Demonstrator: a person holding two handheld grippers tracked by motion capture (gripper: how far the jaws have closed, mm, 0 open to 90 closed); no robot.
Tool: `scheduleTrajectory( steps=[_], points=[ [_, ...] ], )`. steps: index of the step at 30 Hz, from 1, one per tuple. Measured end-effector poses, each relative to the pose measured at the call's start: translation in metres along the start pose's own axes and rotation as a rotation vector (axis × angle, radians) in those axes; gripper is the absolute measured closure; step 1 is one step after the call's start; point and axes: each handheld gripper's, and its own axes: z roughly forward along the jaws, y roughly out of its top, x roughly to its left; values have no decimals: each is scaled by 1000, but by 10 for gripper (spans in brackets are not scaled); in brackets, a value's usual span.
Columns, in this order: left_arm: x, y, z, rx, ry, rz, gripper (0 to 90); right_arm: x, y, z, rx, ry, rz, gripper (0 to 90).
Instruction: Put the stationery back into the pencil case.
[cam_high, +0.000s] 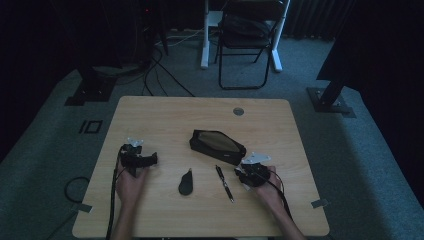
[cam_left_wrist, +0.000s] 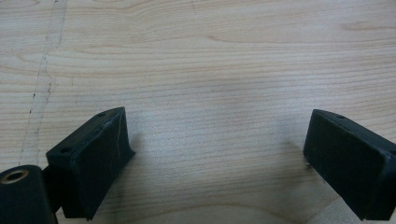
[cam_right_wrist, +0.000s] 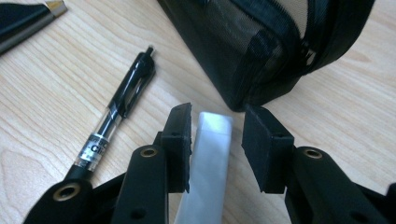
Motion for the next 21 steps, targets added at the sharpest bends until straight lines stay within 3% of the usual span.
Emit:
scheduleTrajectory(
  steps=[21],
  points=[
    [0, 0, 0, 0, -1, 0, 72, 4, -9, 7, 51, -11, -12, 704]
  ],
)
